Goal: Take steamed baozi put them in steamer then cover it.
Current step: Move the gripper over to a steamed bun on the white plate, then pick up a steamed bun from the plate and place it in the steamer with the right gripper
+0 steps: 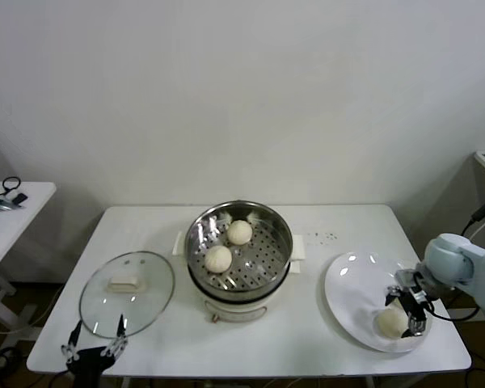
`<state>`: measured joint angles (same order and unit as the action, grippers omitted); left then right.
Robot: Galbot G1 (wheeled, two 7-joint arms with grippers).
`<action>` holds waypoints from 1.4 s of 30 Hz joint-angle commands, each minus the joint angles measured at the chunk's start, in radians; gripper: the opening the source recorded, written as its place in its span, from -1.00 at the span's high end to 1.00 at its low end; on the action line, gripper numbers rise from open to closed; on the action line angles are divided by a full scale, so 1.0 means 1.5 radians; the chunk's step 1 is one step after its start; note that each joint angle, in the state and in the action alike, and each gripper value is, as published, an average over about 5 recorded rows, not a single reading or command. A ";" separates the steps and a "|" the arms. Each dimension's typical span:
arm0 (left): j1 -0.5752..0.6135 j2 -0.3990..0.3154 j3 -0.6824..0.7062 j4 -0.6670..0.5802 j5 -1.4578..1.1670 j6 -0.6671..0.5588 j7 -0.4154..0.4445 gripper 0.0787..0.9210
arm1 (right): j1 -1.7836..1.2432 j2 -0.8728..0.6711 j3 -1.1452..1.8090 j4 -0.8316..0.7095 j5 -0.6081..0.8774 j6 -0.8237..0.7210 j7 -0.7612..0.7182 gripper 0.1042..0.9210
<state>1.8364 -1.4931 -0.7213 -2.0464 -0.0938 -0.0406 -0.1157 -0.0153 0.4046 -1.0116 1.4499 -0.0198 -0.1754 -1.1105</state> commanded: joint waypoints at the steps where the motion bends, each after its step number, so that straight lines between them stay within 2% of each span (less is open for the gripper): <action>1: -0.004 -0.002 0.002 -0.003 -0.001 0.005 -0.010 -0.77 | -0.027 0.020 0.016 -0.024 -0.027 0.004 -0.001 -0.76; 6: -0.006 -0.004 0.004 -0.006 -0.001 0.009 -0.018 -0.77 | -0.024 0.027 0.014 -0.025 -0.027 0.005 -0.004 -0.71; 13: -0.006 -0.005 0.005 -0.007 0.003 0.010 -0.020 -0.77 | -0.024 0.027 0.012 -0.017 -0.026 0.007 -0.009 -0.49; 21: -0.004 -0.004 0.005 -0.008 0.004 0.009 -0.020 -0.77 | 0.010 0.022 0.003 -0.004 -0.019 0.027 -0.010 -0.38; 27: -0.004 -0.004 0.007 -0.008 0.008 0.008 -0.020 -0.77 | 0.185 0.059 -0.078 0.031 -0.076 0.179 -0.039 -0.36; 29: -0.003 -0.005 0.008 -0.009 0.011 0.008 -0.020 -0.77 | 0.258 0.084 -0.124 0.045 -0.082 0.202 -0.049 -0.36; 35: 0.001 -0.006 0.007 -0.015 0.017 0.009 -0.023 -0.77 | 0.442 0.184 -0.202 0.035 -0.076 0.290 -0.088 -0.36; 42: 0.000 -0.007 0.006 -0.019 0.019 0.013 -0.023 -0.77 | 0.566 0.288 -0.230 0.025 -0.047 0.384 -0.103 -0.36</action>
<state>1.8372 -1.5030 -0.7133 -2.0732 -0.0711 -0.0252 -0.1490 0.4943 0.6420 -1.2446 1.4846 -0.1033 0.1890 -1.2236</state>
